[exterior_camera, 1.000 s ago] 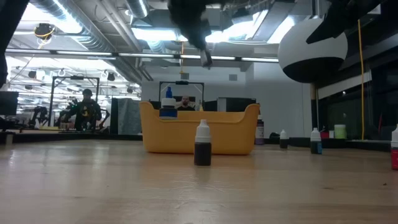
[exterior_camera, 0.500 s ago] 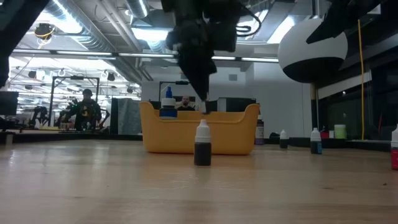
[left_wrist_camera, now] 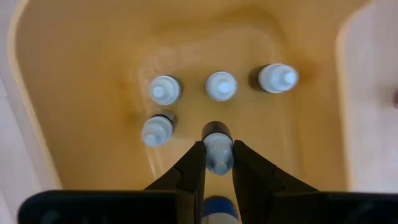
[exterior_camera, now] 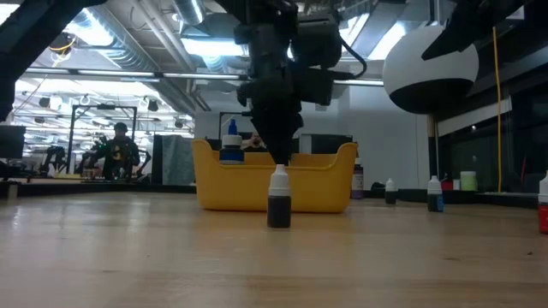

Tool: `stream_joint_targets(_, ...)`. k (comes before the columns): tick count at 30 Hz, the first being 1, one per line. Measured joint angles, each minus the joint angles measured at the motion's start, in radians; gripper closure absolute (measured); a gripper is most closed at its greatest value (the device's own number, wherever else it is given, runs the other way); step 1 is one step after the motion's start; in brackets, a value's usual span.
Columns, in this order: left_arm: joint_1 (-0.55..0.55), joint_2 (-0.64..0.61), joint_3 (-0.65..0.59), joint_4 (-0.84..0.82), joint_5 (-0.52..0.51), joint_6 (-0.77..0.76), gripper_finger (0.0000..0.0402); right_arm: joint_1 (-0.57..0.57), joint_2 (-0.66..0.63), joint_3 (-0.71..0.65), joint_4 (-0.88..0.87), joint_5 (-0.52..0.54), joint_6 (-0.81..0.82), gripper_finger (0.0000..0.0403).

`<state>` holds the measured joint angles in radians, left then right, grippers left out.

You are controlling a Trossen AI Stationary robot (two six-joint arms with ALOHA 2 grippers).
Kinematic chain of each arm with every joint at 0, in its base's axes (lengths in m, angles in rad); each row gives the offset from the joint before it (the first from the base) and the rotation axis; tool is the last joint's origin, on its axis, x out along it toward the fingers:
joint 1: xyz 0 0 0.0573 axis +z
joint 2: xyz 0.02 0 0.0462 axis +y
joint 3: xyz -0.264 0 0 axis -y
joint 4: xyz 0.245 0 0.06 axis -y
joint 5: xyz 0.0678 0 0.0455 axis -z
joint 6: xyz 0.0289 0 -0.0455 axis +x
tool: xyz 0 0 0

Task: Pick & Place food coloring
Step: Put the black food coloring bottle into the yellow bin

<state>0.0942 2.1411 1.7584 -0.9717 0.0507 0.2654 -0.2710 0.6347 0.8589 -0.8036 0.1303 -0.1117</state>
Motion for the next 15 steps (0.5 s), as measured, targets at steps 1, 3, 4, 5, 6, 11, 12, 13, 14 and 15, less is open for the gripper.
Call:
stream_joint_targets(1, 0.000, 0.004, 0.000, 0.006, -0.008, 0.004, 0.0343, 0.000, 0.000, 0.000, 0.000, 0.000, 0.000, 0.0369)
stream_joint_targets(3, 0.000, 0.005, 0.000, 0.007, -0.015, 0.015, 0.0343, 0.000, 0.000, 0.000, 0.000, 0.000, -0.001, 0.0369)
stream_joint_targets(4, 0.001, 0.004, 0.000, 0.013, -0.015, 0.018, 0.0343, 0.000, 0.000, 0.000, 0.000, 0.000, -0.001, 0.0369)
stream_joint_targets(5, 0.000, 0.004, 0.000, 0.018, -0.015, 0.018, 0.0343, 0.000, 0.000, 0.000, 0.000, 0.000, -0.001, 0.0369)
stream_joint_targets(6, 0.000, 0.004, 0.000, 0.022, -0.015, 0.018, 0.0343, 0.000, 0.000, 0.000, 0.000, 0.000, -0.001, 0.0369)
stream_joint_targets(11, 0.000, 0.004, 0.000, 0.037, -0.016, 0.020, 0.0343, 0.000, 0.000, 0.000, 0.000, 0.000, -0.002, 0.0369)
stream_joint_targets(12, 0.000, 0.004, 0.000, 0.037, -0.017, 0.023, 0.0343, 0.000, 0.000, 0.000, 0.000, 0.000, -0.002, 0.0369)
stream_joint_targets(13, 0.000, 0.004, 0.000, 0.038, -0.017, 0.027, 0.0343, 0.000, 0.000, 0.000, 0.000, 0.000, -0.002, 0.0369)
stream_joint_targets(14, 0.000, 0.003, 0.000, 0.039, -0.017, 0.028, 0.0343, 0.000, 0.000, 0.000, 0.000, 0.000, -0.002, 0.0369)
stream_joint_targets(15, 0.000, 0.003, 0.000, 0.039, -0.018, 0.028, 0.0343, 0.000, 0.000, 0.000, 0.000, 0.000, -0.002, 0.0369)
